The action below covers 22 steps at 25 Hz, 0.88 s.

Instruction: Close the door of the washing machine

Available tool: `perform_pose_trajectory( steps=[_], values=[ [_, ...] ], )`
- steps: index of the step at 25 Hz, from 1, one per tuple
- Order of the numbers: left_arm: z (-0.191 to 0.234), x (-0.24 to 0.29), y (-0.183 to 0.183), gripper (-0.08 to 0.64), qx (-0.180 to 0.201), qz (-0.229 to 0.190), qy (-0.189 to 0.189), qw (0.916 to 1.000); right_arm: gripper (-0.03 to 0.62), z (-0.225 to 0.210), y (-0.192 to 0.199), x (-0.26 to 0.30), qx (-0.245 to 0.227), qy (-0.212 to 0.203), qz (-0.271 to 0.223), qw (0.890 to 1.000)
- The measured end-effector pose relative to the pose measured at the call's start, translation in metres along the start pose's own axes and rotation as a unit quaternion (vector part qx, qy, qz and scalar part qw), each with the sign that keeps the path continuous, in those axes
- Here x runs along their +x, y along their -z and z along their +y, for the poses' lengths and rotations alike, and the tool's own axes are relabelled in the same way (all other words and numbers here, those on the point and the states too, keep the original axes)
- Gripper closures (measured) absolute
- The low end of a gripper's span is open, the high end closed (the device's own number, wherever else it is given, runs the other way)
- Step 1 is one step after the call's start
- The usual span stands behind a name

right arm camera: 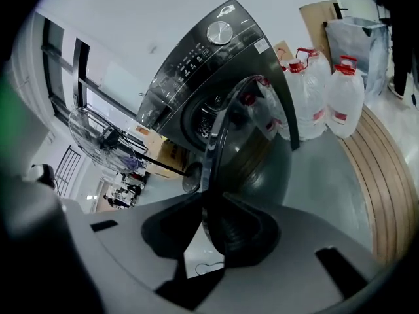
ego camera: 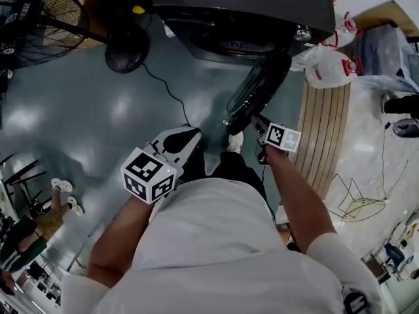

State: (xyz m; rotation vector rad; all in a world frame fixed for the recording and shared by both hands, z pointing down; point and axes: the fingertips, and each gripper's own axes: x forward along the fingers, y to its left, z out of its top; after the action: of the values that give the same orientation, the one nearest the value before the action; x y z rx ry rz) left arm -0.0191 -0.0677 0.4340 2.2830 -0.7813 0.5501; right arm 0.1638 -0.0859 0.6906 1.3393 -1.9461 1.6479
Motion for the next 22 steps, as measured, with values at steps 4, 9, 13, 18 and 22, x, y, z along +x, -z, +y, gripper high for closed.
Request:
perform_pose_trajectory(
  steps=[4,9,13,18,22],
  values=[
    [0.015,-0.011,0.0,0.543,0.0,-0.001,-0.002,1.0,0.489,0.019,-0.006,0.02,0.03,0.0,-0.02,0.999],
    [0.033,-0.022,-0.001,0.543,-0.001,0.002,0.0,1.0,0.489,0.038,-0.018,0.046,0.057,-0.005,-0.039,0.998],
    [0.051,-0.037,0.001,0.543,0.0,0.007,0.0,1.0,0.489,0.057,-0.029,0.068,0.078,-0.008,-0.051,0.996],
    [0.069,-0.048,0.003,0.543,0.012,0.012,-0.002,0.9999,0.491,0.075,-0.05,0.091,0.096,-0.009,-0.072,0.993],
    [0.083,-0.059,0.003,0.543,0.01,0.01,-0.003,0.9999,0.494,0.087,-0.064,0.107,0.114,-0.014,-0.089,0.989]
  ],
)
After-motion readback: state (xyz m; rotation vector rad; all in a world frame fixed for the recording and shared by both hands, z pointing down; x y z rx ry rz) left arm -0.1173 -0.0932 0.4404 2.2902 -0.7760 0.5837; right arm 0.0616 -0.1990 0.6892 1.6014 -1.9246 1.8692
